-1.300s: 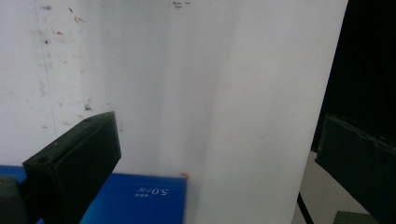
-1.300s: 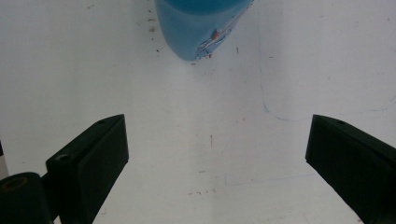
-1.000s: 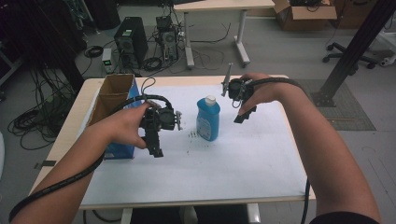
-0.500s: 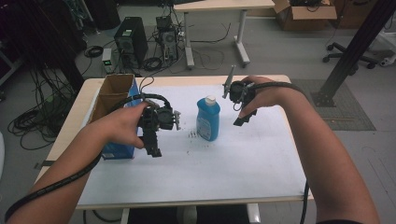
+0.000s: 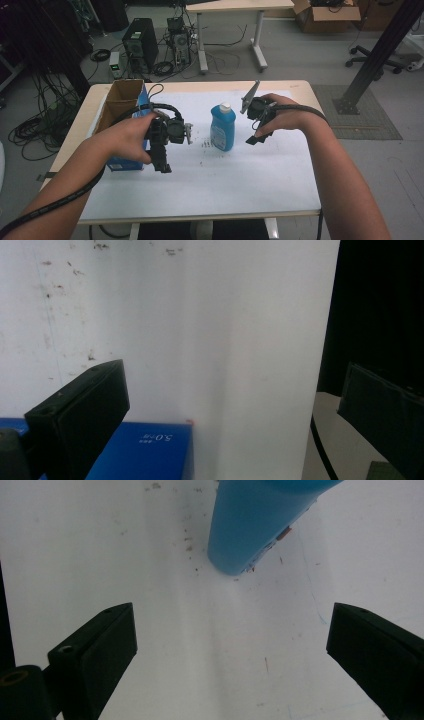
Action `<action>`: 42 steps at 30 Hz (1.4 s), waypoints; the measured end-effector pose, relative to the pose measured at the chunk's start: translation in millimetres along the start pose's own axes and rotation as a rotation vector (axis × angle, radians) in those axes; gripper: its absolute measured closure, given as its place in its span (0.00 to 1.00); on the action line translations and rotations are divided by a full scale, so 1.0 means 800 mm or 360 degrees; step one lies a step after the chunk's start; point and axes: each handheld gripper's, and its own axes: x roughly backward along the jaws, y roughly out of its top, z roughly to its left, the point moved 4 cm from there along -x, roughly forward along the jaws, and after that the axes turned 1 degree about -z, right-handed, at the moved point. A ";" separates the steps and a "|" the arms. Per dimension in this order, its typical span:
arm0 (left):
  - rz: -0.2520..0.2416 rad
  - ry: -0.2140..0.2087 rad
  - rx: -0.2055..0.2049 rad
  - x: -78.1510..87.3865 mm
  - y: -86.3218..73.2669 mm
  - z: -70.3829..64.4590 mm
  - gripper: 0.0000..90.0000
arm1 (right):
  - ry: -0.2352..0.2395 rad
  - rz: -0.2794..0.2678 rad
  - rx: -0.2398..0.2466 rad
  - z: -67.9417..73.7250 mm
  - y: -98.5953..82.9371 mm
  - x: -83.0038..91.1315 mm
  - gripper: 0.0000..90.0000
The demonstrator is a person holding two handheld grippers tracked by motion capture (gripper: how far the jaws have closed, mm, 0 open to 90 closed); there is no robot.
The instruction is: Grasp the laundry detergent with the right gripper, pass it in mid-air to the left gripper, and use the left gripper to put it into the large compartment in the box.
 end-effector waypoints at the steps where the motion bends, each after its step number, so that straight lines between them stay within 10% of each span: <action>1: 0.0000 0.0000 0.0000 0.000 0.000 0.000 0.00 | 0.0000 0.0000 0.0000 0.000 0.000 0.000 0.07; 8: 0.0005 0.0004 -0.0033 0.002 0.003 -0.003 0.00 | 0.0000 -0.0178 -0.0103 0.007 -0.009 -0.009 0.06; 42: -0.0006 0.0002 -0.0033 0.005 0.001 -0.008 0.00 | -0.0120 -0.0471 -0.0317 0.021 -0.017 -0.070 0.04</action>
